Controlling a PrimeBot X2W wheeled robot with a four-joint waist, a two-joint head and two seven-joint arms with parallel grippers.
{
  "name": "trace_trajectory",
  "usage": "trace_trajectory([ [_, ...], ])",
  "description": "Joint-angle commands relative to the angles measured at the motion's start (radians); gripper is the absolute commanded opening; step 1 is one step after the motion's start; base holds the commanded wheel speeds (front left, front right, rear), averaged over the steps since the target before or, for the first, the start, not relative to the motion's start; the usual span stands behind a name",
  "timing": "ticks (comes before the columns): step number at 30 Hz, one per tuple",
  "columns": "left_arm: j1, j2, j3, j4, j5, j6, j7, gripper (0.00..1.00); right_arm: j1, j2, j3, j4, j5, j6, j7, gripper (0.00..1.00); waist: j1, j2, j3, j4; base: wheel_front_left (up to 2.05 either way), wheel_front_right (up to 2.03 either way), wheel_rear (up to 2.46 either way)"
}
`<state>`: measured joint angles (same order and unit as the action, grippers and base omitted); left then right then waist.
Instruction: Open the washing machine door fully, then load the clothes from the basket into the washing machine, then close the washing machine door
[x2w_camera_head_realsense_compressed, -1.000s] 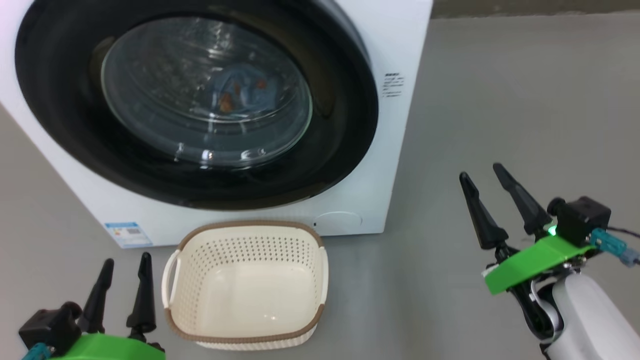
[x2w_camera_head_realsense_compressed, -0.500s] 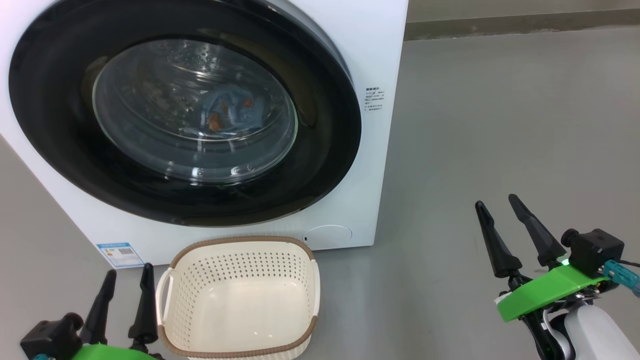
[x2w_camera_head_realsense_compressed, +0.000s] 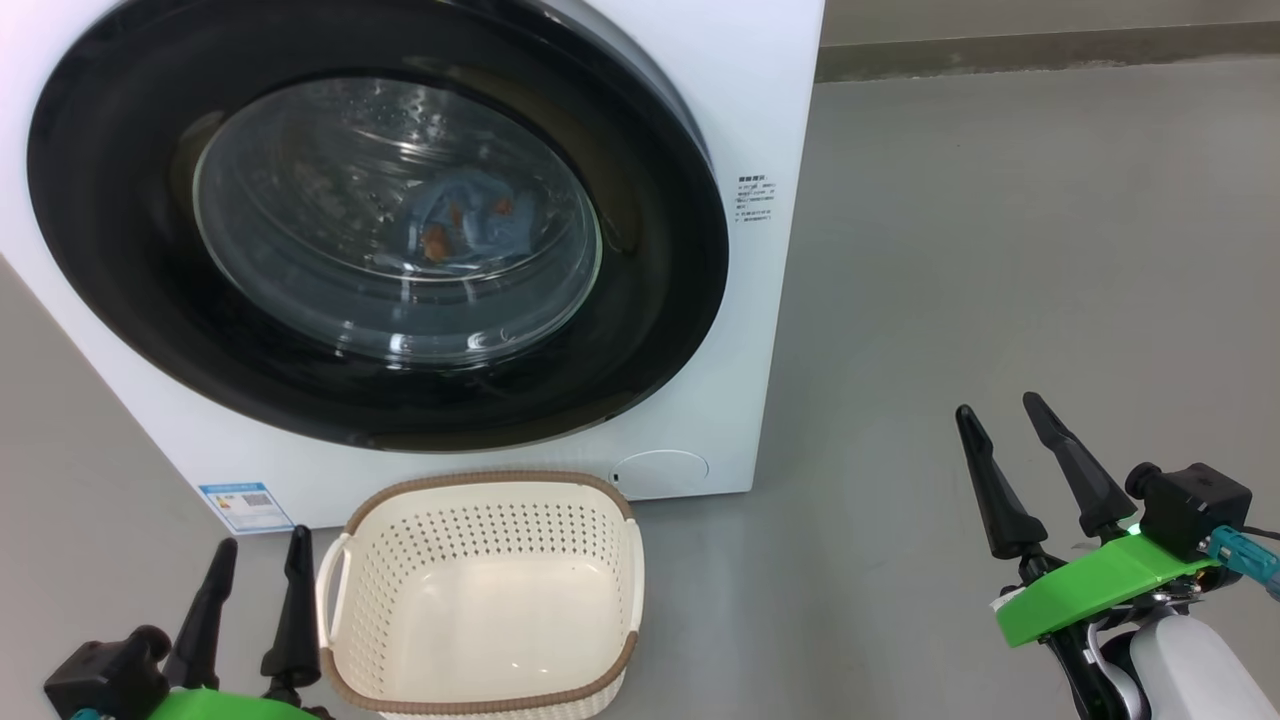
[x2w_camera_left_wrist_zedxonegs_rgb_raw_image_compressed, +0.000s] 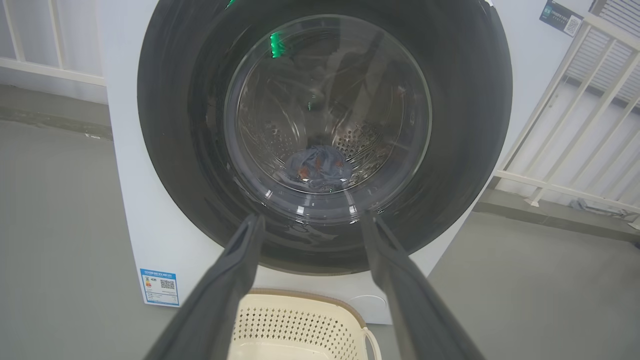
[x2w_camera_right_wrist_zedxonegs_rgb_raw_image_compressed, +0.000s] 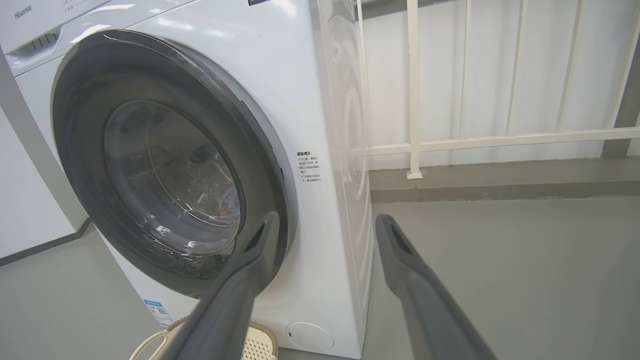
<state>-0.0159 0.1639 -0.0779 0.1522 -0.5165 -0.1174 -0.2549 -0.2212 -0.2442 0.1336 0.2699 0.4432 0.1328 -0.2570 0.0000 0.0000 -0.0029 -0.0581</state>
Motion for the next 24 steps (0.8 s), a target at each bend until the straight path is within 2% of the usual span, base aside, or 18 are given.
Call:
trace_trajectory([
  [1,-0.017,0.022,0.032,-0.03,-0.005,0.008,0.0,1.0,0.009,-0.003,0.014,-0.027,-0.001,-0.002,-0.005,1.0,0.0,0.0,0.0,0.001,0.0,0.0,0.0],
  [24,-0.015,0.031,0.027,-0.04,-0.015,0.024,0.0,1.0,0.01,0.006,0.015,-0.021,-0.006,-0.002,-0.005,1.0,0.0,0.0,0.001,-0.003,0.0,0.0,0.0],
])
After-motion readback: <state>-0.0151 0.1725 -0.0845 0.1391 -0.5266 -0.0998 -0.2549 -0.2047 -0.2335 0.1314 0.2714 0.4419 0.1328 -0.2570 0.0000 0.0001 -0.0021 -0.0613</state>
